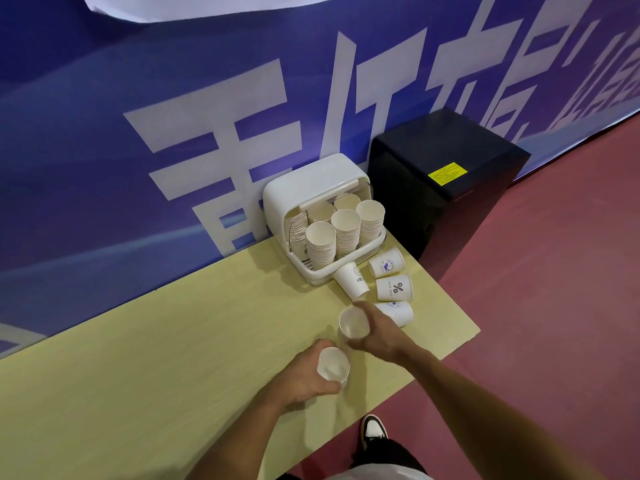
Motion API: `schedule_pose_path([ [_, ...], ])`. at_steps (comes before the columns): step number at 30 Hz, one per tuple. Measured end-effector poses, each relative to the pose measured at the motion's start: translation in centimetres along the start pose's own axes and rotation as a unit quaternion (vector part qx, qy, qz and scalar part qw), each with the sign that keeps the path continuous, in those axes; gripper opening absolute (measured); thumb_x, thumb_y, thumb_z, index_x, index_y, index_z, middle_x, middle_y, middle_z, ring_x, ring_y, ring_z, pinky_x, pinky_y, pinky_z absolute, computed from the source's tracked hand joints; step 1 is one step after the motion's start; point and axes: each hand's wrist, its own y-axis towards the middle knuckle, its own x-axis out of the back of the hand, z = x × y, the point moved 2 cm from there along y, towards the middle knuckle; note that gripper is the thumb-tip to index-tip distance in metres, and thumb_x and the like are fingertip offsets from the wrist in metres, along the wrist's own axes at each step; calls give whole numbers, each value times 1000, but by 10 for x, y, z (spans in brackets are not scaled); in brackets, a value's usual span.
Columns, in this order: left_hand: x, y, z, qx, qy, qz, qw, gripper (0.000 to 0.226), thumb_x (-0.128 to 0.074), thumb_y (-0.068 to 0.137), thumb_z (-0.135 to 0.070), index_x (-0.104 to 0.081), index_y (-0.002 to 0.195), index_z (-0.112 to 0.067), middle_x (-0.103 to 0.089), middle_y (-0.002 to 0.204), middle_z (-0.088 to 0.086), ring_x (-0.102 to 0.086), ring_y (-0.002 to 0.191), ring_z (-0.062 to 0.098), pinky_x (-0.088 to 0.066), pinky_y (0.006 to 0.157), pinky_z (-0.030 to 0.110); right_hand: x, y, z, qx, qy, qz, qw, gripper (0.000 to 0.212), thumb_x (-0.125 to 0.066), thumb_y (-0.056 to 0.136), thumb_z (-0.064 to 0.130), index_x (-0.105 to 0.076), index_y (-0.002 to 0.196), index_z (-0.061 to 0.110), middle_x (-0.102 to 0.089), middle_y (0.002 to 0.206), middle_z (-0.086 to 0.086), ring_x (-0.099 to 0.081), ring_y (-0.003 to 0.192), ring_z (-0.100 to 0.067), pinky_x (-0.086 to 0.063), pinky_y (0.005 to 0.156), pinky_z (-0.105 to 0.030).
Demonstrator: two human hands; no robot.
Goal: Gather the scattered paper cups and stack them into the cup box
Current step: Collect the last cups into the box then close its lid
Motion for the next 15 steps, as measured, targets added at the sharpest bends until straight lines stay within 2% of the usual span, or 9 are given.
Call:
schedule_pose_path([
  [2,15,4,-9,10,-21,-41,999,70,-81,61,-49,-42,119,-42,-58,111,-18,-57,101,4,-50,83,24,18,13,16,9,35,-36,999,83,-82,77,36,-35,145,26,-55,123,3,-58,108,-19,-48,80,-29],
  [4,31,8,-19,19,-29,-89,995,72,-81,62,-52,-41,119,-37,-58,109,-18,-57,99,7,-47,78,22,41,28,35,27,45,-84,995,80,-81,78,36,-35,143,24,-55,120,4,-56,108,-18,-43,80,-29],
  [8,54,18,-32,29,-57,-140,988,70,-79,61,-52,-43,119,-36,-57,113,-12,-57,102,11,-50,85,29,92,53,72,51,82,-183,978,72,-80,79,33,-39,137,22,-53,115,7,-54,104,-15,-45,75,-22],
  [11,63,25,-41,26,-68,-157,985,68,-80,65,-49,-44,121,-37,-57,115,-11,-56,103,13,-50,88,31,126,76,91,83,85,-236,964,72,-82,76,33,-43,136,21,-52,119,7,-54,106,-12,-43,83,-24],
  [15,78,36,-58,18,-94,-194,976,60,-81,67,-46,-47,116,-40,-58,111,-13,-56,100,7,-52,84,29,153,104,99,85,46,-271,958,72,-81,76,33,-45,136,22,-43,121,8,-48,104,-10,-42,84,-28],
])
